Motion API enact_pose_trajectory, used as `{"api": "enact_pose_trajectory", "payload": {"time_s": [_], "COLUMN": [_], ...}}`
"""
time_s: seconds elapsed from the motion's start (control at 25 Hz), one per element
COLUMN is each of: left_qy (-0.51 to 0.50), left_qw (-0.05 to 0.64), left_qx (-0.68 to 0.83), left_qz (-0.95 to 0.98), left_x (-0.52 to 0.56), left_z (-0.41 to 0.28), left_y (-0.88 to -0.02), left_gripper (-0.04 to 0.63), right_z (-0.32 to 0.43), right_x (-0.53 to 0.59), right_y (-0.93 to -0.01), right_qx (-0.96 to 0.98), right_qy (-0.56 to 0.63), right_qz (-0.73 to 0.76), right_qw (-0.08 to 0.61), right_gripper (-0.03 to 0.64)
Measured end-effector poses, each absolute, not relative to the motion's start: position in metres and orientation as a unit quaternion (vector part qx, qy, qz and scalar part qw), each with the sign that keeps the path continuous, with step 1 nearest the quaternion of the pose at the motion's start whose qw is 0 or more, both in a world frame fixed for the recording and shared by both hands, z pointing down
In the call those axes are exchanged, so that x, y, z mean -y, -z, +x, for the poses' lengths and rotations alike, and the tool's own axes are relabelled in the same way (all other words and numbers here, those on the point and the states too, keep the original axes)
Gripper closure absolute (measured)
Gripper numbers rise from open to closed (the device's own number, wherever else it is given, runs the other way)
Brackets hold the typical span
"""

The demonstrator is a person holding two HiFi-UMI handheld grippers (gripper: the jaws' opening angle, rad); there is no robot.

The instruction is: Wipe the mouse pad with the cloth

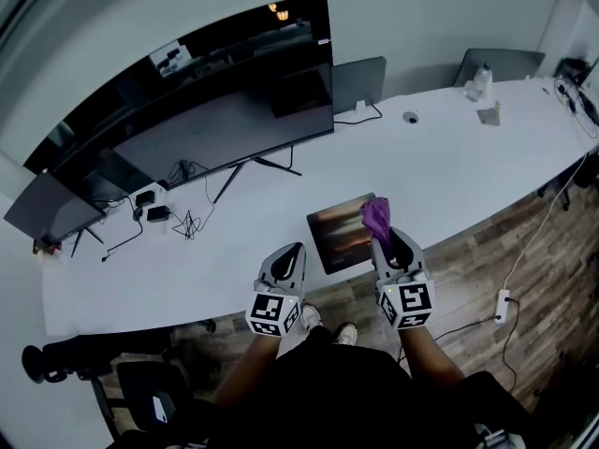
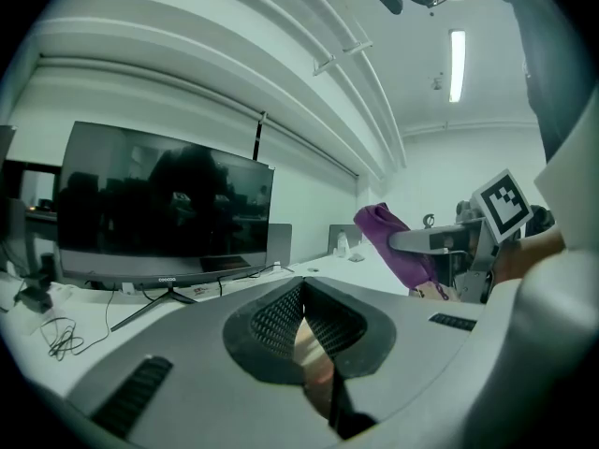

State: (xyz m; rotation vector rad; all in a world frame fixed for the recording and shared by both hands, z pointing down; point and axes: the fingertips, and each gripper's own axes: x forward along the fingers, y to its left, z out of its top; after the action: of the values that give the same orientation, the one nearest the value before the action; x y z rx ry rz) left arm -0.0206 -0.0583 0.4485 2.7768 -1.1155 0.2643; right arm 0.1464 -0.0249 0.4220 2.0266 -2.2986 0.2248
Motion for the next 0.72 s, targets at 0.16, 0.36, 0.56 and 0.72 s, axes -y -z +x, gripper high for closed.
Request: {"api": "enact_pose_trajectory", "payload": {"time_s": [0.16,0.36,0.56,0.72], "left_qy": [-0.072,-0.065,-0.064,-0.060], "left_qw": [0.077,0.082,0.065,0.072], "left_qx": [0.369,0.371,0.381,0.383], "left_qz": [0.923,0.923,0.920,0.919], "left_x": [0.070,0.090,0.109,0.121], "left_z": [-0.033,-0.049,-0.059,-0.064], "left_y": [-0.446,-0.450,-0.448,-0.446], "left_gripper": [0.577,0.577,0.577,0.577], "right_z": [0.125,0.102,0.082,0.067], "right_x": [0.047,0.074,0.087,0.094], "right_y": [-0.420,-0.428,-0.437,-0.446], "right_qx": [0.762,0.775,0.784,0.791], "right_qy": [-0.073,-0.081,-0.075,-0.078], "right_qz": [0.642,0.624,0.609,0.599], "right_qw": [0.047,0.064,0.095,0.102], "right_gripper": [0.502,0.503,0.503,0.503]}}
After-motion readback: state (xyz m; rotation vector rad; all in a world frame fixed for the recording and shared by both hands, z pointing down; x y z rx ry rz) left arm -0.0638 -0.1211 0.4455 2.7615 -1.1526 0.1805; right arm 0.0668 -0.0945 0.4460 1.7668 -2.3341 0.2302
